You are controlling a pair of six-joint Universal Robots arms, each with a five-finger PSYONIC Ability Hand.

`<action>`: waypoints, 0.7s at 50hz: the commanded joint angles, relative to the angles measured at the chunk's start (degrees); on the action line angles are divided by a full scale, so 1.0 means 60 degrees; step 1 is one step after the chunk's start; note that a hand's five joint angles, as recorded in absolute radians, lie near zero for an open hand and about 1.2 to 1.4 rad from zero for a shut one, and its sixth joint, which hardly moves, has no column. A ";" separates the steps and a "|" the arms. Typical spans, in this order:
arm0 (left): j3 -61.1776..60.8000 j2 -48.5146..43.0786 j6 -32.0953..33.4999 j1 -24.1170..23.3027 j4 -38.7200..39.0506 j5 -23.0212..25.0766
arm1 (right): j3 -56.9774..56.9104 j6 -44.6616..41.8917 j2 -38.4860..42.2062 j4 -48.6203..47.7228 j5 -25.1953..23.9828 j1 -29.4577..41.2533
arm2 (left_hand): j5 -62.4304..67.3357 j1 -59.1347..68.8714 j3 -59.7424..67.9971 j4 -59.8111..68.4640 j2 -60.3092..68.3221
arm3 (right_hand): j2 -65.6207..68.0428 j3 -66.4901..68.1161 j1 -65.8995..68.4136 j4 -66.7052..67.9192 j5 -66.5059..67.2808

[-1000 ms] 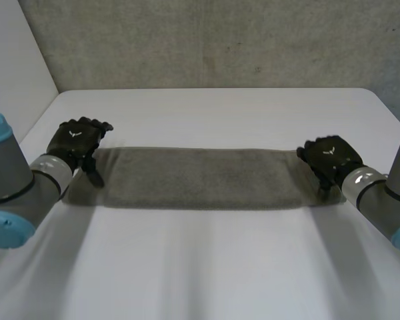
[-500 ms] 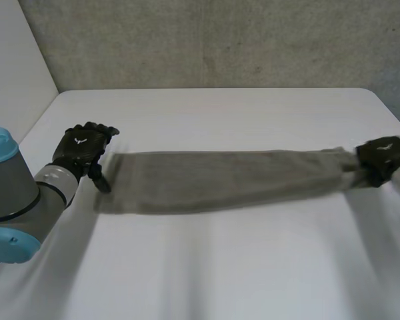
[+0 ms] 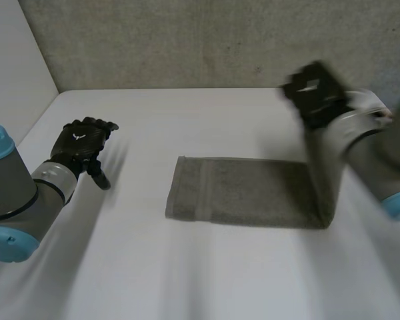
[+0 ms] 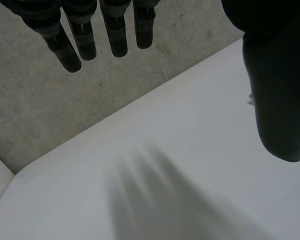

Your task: Fold the towel.

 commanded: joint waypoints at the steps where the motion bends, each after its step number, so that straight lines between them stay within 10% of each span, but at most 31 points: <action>1: -0.0029 -0.0016 0.0015 -0.0104 0.0003 -0.0013 | 0.0133 0.0049 0.1284 -0.0509 0.0036 0.2489 | -0.2020 -0.0773 -0.0630 -0.0749 -0.0741 | 0.1147 0.0554 0.0898 0.0601 0.0675; 5: -0.0087 -0.0016 0.0015 -0.0104 0.0003 0.0001 | 0.0308 0.0064 0.2059 -0.0494 0.0080 0.2943 | -0.2020 -0.0773 -0.0630 -0.0749 -0.0741 | 0.0546 -0.0047 0.0297 0.0000 0.0075; 6: -0.0087 -0.0016 0.0029 -0.0118 0.0003 0.0001 | 0.0352 0.0020 0.2176 -0.0495 0.0138 0.2914 | -0.2020 -0.0773 -0.0630 -0.0749 -0.0741 | -0.4428 -0.5021 -0.4677 -0.4974 -0.4900; 7: -0.0087 -0.0016 0.0029 -0.0118 0.0003 0.0001 | 0.0353 0.0020 0.2178 -0.0495 0.0138 0.2914 | -0.2020 -0.0773 -0.0630 -0.0749 -0.0741 | -0.4479 -0.5071 -0.4727 -0.5024 -0.4950; 8: -0.0087 -0.0031 0.0029 -0.0118 0.0003 0.0001 | 0.0382 0.0020 0.2192 -0.0509 0.0254 0.2885 | -0.2020 -0.0773 -0.0630 -0.0749 -0.0741 | -1.0520 -1.1113 -1.0769 -1.1066 -1.0991; 18: -0.0087 -0.0060 0.0059 -0.0192 0.0017 0.0016 | 0.1320 0.1397 0.0566 0.0062 0.0842 0.1464 | -0.2020 -0.0773 -0.0630 -0.0749 -0.0741 | -1.0520 -1.1113 -1.0769 -1.1066 -1.0991; 27: -0.0087 -0.0060 0.0059 -0.0236 0.0017 0.0016 | 0.3531 0.3067 -0.0181 0.0179 -0.0389 -0.0777 | -0.2020 -0.0773 -0.0630 -0.0749 -0.0741 | -1.0520 -1.1113 -1.0769 -1.1066 -1.0991; 35: -0.0102 -0.0090 0.0073 -0.0323 0.0017 0.0016 | 0.4015 0.2422 0.0317 0.0209 -0.0697 -0.1715 | -0.2020 -0.0773 -0.0630 -0.0749 -0.0741 | -0.6021 -0.6613 -0.6269 -0.6566 -0.6492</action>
